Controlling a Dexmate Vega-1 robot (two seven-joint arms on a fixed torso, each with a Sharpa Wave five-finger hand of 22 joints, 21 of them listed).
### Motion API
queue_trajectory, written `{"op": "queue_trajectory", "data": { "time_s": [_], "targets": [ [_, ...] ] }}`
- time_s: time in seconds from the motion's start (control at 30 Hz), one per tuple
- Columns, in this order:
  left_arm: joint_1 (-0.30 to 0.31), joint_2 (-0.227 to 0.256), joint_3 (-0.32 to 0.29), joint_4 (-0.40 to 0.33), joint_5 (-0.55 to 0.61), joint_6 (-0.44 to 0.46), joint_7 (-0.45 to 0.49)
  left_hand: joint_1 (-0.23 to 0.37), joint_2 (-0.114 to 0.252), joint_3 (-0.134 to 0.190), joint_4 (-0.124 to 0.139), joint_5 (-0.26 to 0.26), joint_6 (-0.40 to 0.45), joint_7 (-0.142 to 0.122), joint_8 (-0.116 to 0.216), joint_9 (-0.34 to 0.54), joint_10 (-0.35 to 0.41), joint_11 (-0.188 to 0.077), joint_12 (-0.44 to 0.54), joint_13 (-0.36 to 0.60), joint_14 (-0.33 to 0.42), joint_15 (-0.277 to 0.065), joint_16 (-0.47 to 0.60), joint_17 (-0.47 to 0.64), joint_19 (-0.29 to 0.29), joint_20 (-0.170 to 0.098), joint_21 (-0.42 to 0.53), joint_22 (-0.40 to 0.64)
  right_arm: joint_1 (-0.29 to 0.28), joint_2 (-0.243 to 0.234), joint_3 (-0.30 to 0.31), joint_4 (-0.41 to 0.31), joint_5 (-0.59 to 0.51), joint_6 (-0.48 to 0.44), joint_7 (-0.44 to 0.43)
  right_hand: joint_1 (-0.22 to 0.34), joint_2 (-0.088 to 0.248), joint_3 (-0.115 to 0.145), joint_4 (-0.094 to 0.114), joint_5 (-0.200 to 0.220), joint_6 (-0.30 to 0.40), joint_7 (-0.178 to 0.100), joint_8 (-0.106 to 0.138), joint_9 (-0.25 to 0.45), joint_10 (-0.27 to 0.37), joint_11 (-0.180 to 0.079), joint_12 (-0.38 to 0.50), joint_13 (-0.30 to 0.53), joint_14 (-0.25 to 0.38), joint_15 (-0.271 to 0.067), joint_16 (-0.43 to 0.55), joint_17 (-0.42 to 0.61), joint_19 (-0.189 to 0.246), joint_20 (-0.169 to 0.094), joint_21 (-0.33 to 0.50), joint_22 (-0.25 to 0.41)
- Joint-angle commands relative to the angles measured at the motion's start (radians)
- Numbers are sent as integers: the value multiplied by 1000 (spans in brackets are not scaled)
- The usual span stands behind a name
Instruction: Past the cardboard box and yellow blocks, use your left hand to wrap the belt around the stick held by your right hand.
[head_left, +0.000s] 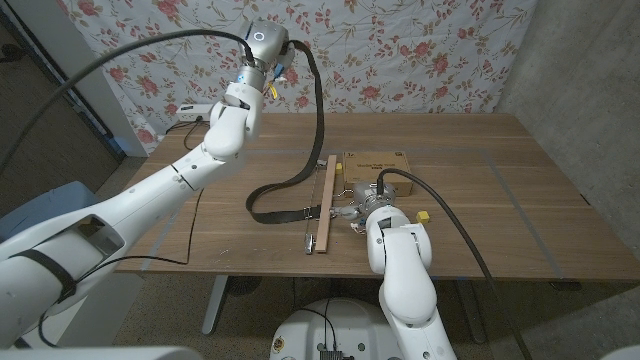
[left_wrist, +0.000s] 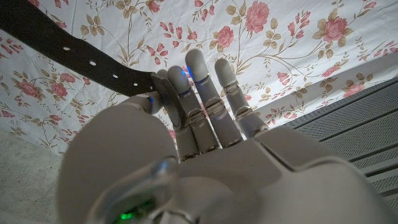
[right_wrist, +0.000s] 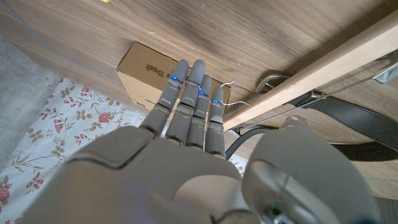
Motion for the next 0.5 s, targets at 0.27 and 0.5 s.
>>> {"op": "queue_trajectory", "data": {
  "time_s": [0.27, 0.5],
  "targets": [
    [4, -9, 5, -8, 30, 15, -23, 6, 2, -1, 4, 3, 22, 8, -5, 2, 26, -28, -7, 7, 8, -29, -5, 7, -5, -1, 7, -2, 32, 22, -4, 143, -81, -37, -58, -8, 3, -11, -1, 10, 1, 1, -3, 4, -4, 0, 2, 4, -5, 1, 2, 2, 11, 3, -10, 3],
    [-1, -17, 8, -1, 39, 16, -31, 6, 2, -1, 4, 3, 24, 9, -7, 2, 28, -29, -10, 7, 12, -28, -10, 3, -6, 0, 9, -1, 45, 23, -20, 174, -76, -36, -46, -19, 1, -17, 2, 11, 2, 4, -4, 5, -3, 2, 3, 4, -3, 6, 4, 2, 11, 5, -15, 3]
  ]
}}
